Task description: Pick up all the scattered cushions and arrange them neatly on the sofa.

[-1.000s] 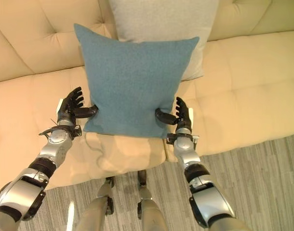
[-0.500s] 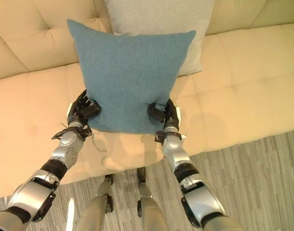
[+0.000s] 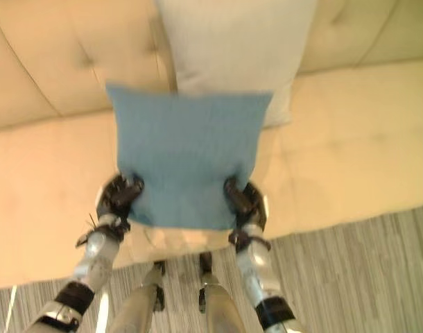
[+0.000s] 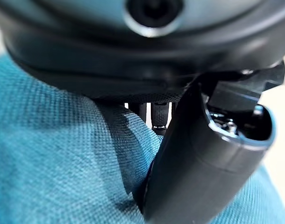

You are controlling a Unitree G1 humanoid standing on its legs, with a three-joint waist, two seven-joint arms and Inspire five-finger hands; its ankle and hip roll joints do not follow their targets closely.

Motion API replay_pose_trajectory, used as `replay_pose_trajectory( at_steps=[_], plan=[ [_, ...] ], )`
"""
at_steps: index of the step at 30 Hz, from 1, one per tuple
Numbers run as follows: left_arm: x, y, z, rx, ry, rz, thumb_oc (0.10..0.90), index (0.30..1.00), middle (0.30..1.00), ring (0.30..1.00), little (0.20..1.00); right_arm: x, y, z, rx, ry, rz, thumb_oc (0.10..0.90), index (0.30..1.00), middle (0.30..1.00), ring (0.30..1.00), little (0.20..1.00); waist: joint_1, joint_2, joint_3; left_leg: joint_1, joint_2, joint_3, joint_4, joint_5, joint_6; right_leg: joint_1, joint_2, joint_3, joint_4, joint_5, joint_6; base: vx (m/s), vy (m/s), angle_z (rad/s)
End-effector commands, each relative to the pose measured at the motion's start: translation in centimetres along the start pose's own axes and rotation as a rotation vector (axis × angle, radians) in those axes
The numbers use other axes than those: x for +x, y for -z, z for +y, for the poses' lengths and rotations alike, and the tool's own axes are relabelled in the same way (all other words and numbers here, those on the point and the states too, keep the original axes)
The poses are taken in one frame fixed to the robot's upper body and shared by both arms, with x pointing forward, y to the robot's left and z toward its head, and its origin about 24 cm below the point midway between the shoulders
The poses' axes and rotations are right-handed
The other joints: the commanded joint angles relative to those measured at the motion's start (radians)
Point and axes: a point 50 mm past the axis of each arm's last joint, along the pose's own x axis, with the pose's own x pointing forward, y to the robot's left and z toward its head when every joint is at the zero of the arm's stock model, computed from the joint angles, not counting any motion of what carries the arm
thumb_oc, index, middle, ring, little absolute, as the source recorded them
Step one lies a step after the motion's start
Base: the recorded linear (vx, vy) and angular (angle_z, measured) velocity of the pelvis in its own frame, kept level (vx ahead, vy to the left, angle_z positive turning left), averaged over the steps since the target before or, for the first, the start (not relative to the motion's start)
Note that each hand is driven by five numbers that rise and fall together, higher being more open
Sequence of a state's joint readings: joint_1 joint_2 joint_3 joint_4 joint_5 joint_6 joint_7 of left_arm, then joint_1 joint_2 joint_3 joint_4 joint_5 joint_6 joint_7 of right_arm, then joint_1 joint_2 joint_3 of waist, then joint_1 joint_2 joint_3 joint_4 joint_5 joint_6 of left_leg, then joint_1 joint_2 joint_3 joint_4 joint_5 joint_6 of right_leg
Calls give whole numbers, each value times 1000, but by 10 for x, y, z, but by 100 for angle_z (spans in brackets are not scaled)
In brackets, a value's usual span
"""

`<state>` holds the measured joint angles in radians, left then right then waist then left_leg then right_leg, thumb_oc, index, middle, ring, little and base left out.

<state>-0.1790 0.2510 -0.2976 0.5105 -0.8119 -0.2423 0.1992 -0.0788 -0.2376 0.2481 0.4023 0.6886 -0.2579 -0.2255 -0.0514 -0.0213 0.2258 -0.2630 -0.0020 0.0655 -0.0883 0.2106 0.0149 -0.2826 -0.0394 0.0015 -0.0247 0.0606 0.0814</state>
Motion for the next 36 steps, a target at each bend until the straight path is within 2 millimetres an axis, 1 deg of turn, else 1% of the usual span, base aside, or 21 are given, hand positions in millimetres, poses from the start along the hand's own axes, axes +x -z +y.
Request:
replay_pose_trajectory(
  at_steps=[1, 4, 5, 6, 7, 9, 14, 16, 18, 19, 20, 21, 22, 23, 24, 25, 28, 29, 32, 33, 36],
  plan=[
    [8, -33, -88, 2, 389, -180, 400, 300, 300, 300, 300, 15, -57, 68, 11, -332, -271, 400, 300, 300, 300, 300, 3, 12, -86, 25, -2, 4, 1, -151, -59, 46, 29, 0, -63, 15, 31, 49, -66, 19],
    [-2, -21, -73, -13, 365, -142, 400, 300, 300, 300, 300, 4, -47, 54, -11, -316, -244, 400, 300, 300, 300, 300, 2, 12, -103, 67, 4, -2, 1, -154, -58, 93, 32, -11, -63, -4, 19, 17, -46, 12],
    [-3, -21, -73, -13, 365, -142, 400, 300, 300, 300, 300, 4, -47, 54, -11, -315, -244, 400, 300, 300, 300, 300, 2, 12, -103, 68, 4, -2, 1, -154, -58, 95, 32, -12, -63, -4, 19, 12, -62, 5],
    [-13, -15, -58, -8, 348, -126, 400, 300, 300, 300, 300, -5, -44, 46, -56, -324, -238, 400, 300, 300, 300, 300, 5, 16, -115, 115, 11, -10, 1, -157, -58, 151, 37, -23, -63, -22, 4, 8, -44, 4],
    [-13, -15, -58, -8, 348, -125, 400, 300, 300, 300, 300, -5, -44, 46, -56, -324, -237, 400, 300, 300, 300, 300, 4, 15, -114, 117, 11, -11, 1, -157, -59, 153, 37, -23, -63, -22, 4, 12, -57, 6],
    [-21, -11, -49, -1, 335, -116, 400, 300, 300, 300, 300, -13, -43, 41, -83, -331, -234, 400, 300, 300, 300, 300, 6, 18, -117, 160, 18, -19, 1, -156, -64, 200, 42, -40, -43, -41, -9, 2, -41, 19],
    [-27, -13, -45, 7, 340, -129, 400, 300, 300, 300, 300, -20, -45, 34, -94, -322, -248, 400, 300, 300, 300, 300, 11, 16, -121, 182, 20, -36, 1, -141, -81, 246, 50, -67, -35, -69, -21, -41, -40, 28],
    [-30, -15, -44, 4, 343, -140, 400, 300, 300, 300, 300, -23, -48, 30, -106, -310, -265, 400, 300, 300, 300, 300, 15, 10, -126, 189, 18, -40, 1, -130, -88, 274, 51, -86, -52, -70, -20, -69, -23, 26],
    [-31, -18, -45, -12, 343, -155, 400, 300, 300, 300, 300, -24, -54, 29, -110, -305, -291, 400, 300, 300, 300, 300, 18, -1, -120, 187, 19, -19, 30, -125, -86, 281, 42, -105, -56, -66, -21, -160, 14, 37],
    [-32, -22, -47, -26, 360, -170, 400, 300, 300, 300, 300, -24, -60, 31, -122, -315, -316, 400, 300, 300, 300, 300, 13, -22, -116, 169, 10, 11, 119, -191, -66, 262, 17, -119, -52, -45, -18, -271, 50, 27],
    [-32, -21, -46, -25, 363, -171, 400, 300, 300, 300, 300, -25, -62, 32, -126, -320, -324, 400, 300, 300, 300, 300, 9, -34, -117, 172, 5, 22, 155, -223, -60, 255, 4, -125, -52, -34, -15, -222, 49, 30],
    [-33, -21, -46, -25, 363, -170, 400, 300, 300, 300, 300, -25, -62, 32, -126, -320, -323, 400, 300, 300, 300, 300, 9, -33, -117, 170, 6, 21, 161, -227, -60, 256, 5, -126, -52, -34, -15, -105, 41, 50],
    [-34, -21, -46, -28, 368, -172, 400, 300, 300, 300, 300, -26, -61, 32, -130, -326, -323, 400, 300, 300, 300, 300, 4, -39, -120, 177, 6, 36, 184, -251, -57, 252, -3, -132, -54, -28, -13, -159, 88, 46],
    [-35, -21, -50, -50, 384, -172, 400, 300, 300, 300, 300, -26, -63, 31, -129, -325, -329, 400, 300, 300, 300, 300, -11, -52, -127, 210, 23, 93, 222, -303, -54, 245, -18, -150, -63, -11, -6, -214, 126, 49],
    [-35, -21, -51, -51, 388, -172, 400, 300, 300, 300, 300, -26, -64, 31, -127, -322, -333, 400, 300, 300, 300, 300, -21, -53, -135, 228, 44, 133, 233, -325, -56, 235, -26, -170, -63, -9, -1, -211, 147, 35],
    [-35, -19, -52, -48, 394, -164, 400, 300, 300, 300, 300, -25, -64, 31, -125, -318, -333, 400, 300, 300, 300, 300, -34, -55, -149, 252, 58, 168, 225, -331, -60, 221, -38, -189, -63, -3, 4, -84, 82, 55],
    [-37, -15, -54, -36, 412, -146, 400, 300, 300, 300, 300, -25, -64, 30, -129, -312, -334, 400, 300, 300, 300, 300, -45, -40, -156, 301, 66, 188, 188, -337, -65, 225, -39, -220, -63, 3, 17, -39, 158, 57],
    [-39, -13, -51, -10, 411, -135, 400, 300, 300, 300, 300, -25, -65, 31, -137, -311, -339, 400, 300, 300, 300, 300, -48, -33, -156, 320, 49, 182, 124, -333, -58, 217, -47, -225, -63, 27, 35, -70, 223, 43],
    [-38, -15, -50, 11, 409, -141, 400, 300, 300, 300, 300, -23, -66, 36, -127, -319, -342, 400, 300, 300, 300, 300, -42, -38, -147, 315, 27, 160, 94, -318, -47, 203, -59, -223, -60, 51, 46, -106, 214, 49],
    [-39, -19, -45, 37, 401, -155, 400, 300, 300, 300, 300, -23, -67, 41, -131, -332, -353, 400, 300, 300, 300, 300, -30, -44, -140, 308, 11, 149, 61, -305, -31, 188, -71, -216, -44, 57, 59, -105, 201, 19],
    [-39, -21, -41, 54, 395, -160, 400, 300, 300, 300, 300, -23, -67, 44, -133, -342, -354, 400, 300, 300, 300, 300, -22, -49, -134, 309, 6, 146, 44, -298, -24, 175, -78, -208, -15, 50, 65, -82, 112, 33]
  ],
)
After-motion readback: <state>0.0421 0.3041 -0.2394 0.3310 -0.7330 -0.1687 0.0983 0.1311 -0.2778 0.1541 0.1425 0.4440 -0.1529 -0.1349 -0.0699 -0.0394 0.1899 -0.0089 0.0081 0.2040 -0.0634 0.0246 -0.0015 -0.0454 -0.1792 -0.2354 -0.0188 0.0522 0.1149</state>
